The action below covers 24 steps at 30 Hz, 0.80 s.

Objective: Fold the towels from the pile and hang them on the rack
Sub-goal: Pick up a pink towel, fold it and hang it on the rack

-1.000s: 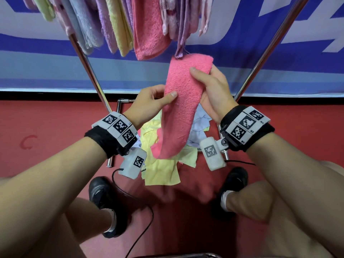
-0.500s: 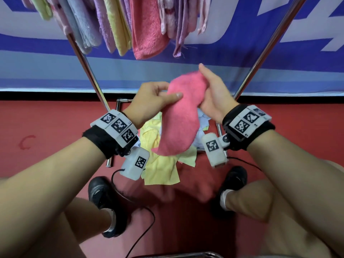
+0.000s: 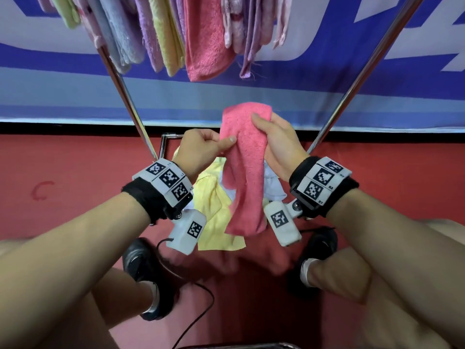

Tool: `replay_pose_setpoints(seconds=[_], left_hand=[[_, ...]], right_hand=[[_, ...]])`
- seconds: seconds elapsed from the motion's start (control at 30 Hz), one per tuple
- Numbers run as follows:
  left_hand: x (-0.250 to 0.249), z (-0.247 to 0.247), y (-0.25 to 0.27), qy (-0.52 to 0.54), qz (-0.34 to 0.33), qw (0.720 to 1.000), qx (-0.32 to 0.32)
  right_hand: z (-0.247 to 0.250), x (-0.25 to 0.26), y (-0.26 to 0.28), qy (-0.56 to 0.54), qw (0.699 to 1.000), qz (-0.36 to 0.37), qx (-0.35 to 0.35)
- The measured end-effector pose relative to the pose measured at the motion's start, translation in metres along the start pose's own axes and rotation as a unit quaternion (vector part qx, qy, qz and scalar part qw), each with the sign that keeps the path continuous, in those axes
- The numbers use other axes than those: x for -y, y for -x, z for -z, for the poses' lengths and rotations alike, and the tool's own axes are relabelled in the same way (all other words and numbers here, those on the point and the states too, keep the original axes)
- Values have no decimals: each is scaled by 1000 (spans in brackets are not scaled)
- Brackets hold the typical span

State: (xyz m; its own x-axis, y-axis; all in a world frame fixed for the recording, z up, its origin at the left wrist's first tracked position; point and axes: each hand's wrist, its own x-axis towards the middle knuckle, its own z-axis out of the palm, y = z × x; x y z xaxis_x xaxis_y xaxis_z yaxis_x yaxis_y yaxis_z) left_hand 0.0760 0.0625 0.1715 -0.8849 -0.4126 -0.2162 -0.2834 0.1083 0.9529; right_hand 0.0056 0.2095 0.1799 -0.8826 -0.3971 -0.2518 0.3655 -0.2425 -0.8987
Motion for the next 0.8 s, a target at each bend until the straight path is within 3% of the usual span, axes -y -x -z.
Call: replay_pose_setpoints(seconds=[0.17,0.6,0.8], left_hand=[[-1,-5,1,100,0,995,-23],[-12,-12,4,119,3,990,79],[-14,-12,6,153,41,983,94]], right_hand=[[-3,5,-1,-24,999,21,-2],[-10,4,-3,-115,993,-6,9],[-14,2,-2,-103,994,-35,18]])
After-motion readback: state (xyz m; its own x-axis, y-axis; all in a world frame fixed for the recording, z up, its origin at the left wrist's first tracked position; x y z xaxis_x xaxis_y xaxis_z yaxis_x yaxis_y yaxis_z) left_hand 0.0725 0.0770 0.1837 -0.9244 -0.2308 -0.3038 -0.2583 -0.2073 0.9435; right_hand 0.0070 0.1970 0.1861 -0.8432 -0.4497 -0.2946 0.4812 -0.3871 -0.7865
